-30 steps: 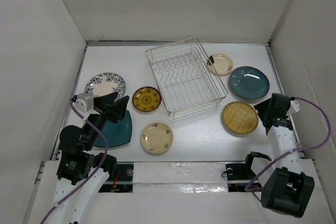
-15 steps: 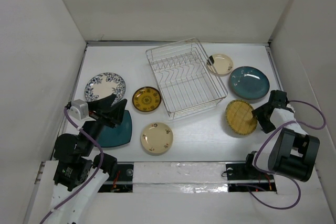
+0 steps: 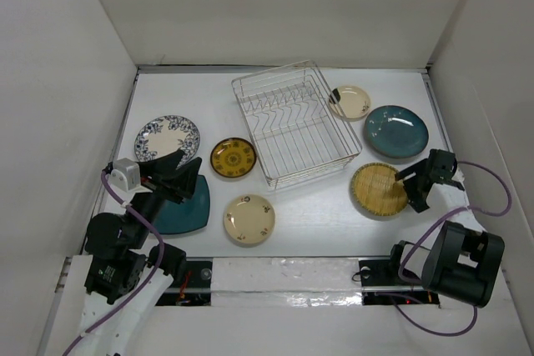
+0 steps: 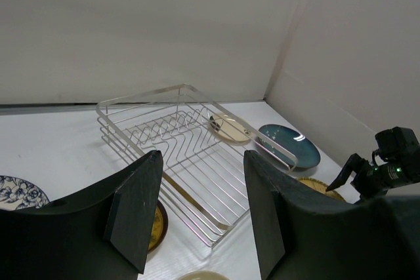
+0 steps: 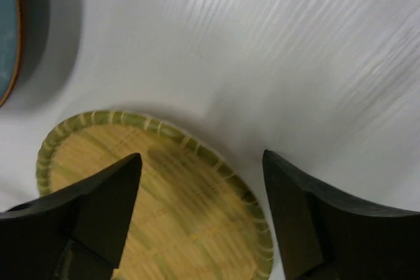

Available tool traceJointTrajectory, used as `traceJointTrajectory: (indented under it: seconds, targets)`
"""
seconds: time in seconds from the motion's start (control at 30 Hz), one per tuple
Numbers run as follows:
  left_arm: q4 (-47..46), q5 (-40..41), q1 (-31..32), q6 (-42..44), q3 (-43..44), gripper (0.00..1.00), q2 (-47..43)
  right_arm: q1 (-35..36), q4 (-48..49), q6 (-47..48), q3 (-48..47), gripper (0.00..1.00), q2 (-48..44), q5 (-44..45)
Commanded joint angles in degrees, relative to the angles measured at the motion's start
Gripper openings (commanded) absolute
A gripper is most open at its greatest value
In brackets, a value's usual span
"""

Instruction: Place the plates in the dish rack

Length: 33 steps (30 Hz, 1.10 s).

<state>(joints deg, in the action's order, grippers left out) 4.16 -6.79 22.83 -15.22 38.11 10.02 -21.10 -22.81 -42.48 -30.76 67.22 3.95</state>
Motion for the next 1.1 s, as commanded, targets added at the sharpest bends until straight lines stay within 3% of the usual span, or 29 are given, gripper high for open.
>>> traceJointTrajectory:
  seconds: [0.0, 0.07, 0.3, 0.43, 0.47, 0.53, 0.57, 0.73, 0.87, 0.93, 0.97, 1.07]
  targets:
    - [-2.05, -0.16, 0.37, 0.46, 0.65, 0.50, 0.79, 1.67, -1.62, -0.85, 3.16, 0.85, -2.44, -7.37]
    - [-2.14, -0.24, 0.37, 0.46, 0.65, 0.50, 0.79, 2.29, -2.32, -1.11, 3.60, 0.99, -4.54, -7.99]
    - [-1.79, -0.24, 0.37, 0.37, 0.65, 0.50, 0.00, 3.52, -2.77, -2.25, 3.78, 1.00, -2.73, -8.16]
    - [-1.79, -0.24, 0.37, 0.28, 0.74, 0.50, 0.17, 4.14, -0.93, -5.24, 6.15, 0.92, -1.91, -8.42]
    - [-1.79, -0.33, 0.37, 0.37, 0.65, 0.50, 0.35, 4.75, 0.03, -5.94, 6.76, 0.83, -2.27, -8.86]
    - [-2.05, -0.68, 0.37, 0.37, 0.65, 0.50, 0.53, 4.76, -0.22, -7.00, 7.38, 0.79, -3.93, -8.17]
    - [-2.05, -0.77, 0.37, 0.37, 0.65, 0.50, 0.70, 4.76, -0.13, -8.05, 7.73, 0.70, -4.55, -8.51]
    - [-2.49, -1.65, 0.37, 0.37, 0.56, 0.50, 0.18, 5.28, 0.04, -9.73, 10.02, 0.47, -8.76, -8.43]
    - [-2.67, -2.44, 0.37, 0.02, 0.39, 0.50, -0.09, 5.28, -3.02, -10.78, 10.37, 0.24, -14.91, -7.81]
    - [-2.93, -2.70, 0.37, -0.16, 0.30, 0.50, -0.26, 5.28, -4.35, -10.61, 10.02, 0.18, -19.39, -7.72]
    - [-2.85, -2.62, 0.37, -0.16, 0.30, 0.50, -0.27, 5.80, -6.18, -10.69, 9.67, 0.08, -20.97, -7.64]
    - [-2.93, -2.71, 0.37, -0.16, 0.30, 0.49, -0.53, 6.42, -9.26, -9.56, 6.69, 0.00, -23.72, -6.93]
